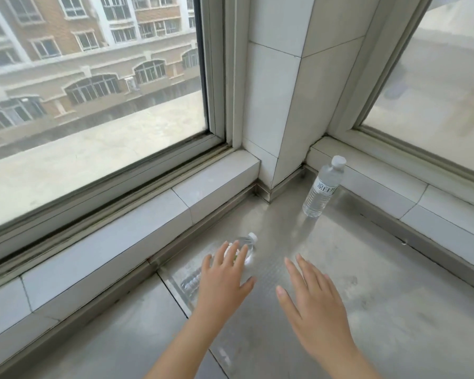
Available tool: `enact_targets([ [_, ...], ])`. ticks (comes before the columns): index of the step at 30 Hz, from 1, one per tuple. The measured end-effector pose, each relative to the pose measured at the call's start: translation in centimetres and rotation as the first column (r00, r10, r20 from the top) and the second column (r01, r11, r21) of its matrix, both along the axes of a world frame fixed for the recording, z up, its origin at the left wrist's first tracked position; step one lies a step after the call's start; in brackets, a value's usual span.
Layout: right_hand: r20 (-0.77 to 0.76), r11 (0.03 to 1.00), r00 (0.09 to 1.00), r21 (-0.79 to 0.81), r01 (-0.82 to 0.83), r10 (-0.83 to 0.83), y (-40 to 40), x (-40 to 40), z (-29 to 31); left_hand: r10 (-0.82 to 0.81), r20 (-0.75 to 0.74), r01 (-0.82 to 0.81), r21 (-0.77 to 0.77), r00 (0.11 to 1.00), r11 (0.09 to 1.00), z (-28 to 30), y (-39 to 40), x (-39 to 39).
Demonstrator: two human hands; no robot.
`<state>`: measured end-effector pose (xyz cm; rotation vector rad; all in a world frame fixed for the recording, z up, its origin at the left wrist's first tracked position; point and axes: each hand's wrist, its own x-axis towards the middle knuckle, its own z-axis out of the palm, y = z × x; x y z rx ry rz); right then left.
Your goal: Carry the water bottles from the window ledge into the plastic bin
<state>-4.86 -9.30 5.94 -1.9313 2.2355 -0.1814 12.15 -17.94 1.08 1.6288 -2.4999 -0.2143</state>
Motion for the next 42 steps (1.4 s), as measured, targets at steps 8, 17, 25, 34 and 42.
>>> enact_targets([
  [8, 0.059, 0.998, 0.998, 0.051, -0.023, 0.02, -4.9, -3.6, -3.5, 0.119, 0.166, -0.162, 0.28, 0.979, 0.946, -5.1, -4.1, -2.0],
  [17, 0.129, 1.0, 0.992, 0.027, -0.015, 0.011, -6.7, -6.2, -6.2, 0.242, 0.069, -0.251, 0.285, 0.968, 0.925, -4.9, -6.3, -1.4],
  [25, 0.115, 0.997, 0.993, -0.071, 0.034, -0.026, -8.5, -8.7, -6.4, 0.314, -0.241, -0.251, 0.258, 0.918, 0.933, -0.5, -7.0, -4.7],
  [34, 0.598, 0.841, 0.781, -0.321, 0.436, -0.177, -17.6, -14.2, -5.0, 0.456, -0.753, -0.195, 0.415, 0.475, 0.889, 0.9, -10.4, -11.0],
  [42, 0.926, 0.855, 0.377, -0.184, 0.485, -0.014, -23.7, -17.3, -7.7, 0.456, -0.794, -0.136, 0.441, 0.403, 0.887, 1.3, -11.3, -12.3],
])
